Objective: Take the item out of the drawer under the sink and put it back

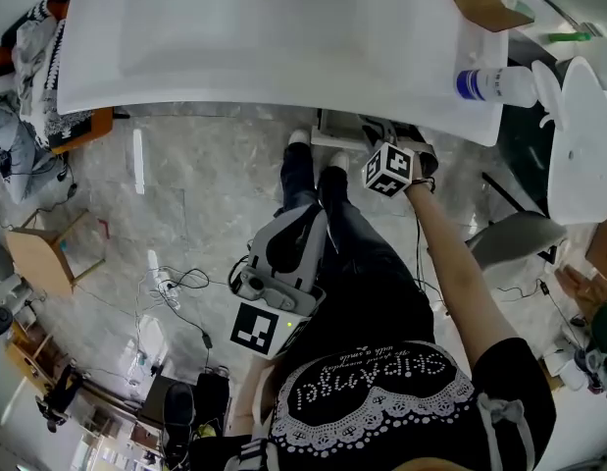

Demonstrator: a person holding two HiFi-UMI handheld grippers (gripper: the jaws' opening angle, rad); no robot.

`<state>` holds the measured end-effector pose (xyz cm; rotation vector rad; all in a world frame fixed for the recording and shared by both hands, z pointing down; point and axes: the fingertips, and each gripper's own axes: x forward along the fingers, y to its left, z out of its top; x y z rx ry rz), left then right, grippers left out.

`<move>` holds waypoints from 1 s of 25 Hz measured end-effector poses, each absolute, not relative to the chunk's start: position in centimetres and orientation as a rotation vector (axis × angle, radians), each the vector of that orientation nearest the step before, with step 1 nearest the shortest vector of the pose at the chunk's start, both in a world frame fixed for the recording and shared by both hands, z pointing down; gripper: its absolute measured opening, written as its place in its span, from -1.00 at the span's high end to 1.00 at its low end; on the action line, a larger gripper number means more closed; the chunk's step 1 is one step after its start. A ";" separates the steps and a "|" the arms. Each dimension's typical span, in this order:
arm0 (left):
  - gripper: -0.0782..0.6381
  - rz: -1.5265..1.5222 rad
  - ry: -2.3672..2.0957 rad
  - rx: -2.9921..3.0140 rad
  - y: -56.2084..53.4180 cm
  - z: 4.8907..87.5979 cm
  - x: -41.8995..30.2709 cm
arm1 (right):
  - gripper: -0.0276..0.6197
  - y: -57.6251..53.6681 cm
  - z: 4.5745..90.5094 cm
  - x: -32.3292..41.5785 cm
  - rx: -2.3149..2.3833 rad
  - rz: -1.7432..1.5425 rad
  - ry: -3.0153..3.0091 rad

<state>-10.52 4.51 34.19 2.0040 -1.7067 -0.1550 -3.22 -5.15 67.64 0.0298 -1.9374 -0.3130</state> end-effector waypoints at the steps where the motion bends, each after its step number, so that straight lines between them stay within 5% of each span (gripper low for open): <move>1: 0.77 -0.151 -1.705 1.999 4.6 34.3 -10.6 | 0.73 -5.1 68.0 -3.2 0.027 -0.302 -1.928; 25: 0.77 -0.154 -1.700 1.953 4.0 36.0 -13.5 | 0.78 -6.6 73.9 -2.9 0.047 -0.141 -1.743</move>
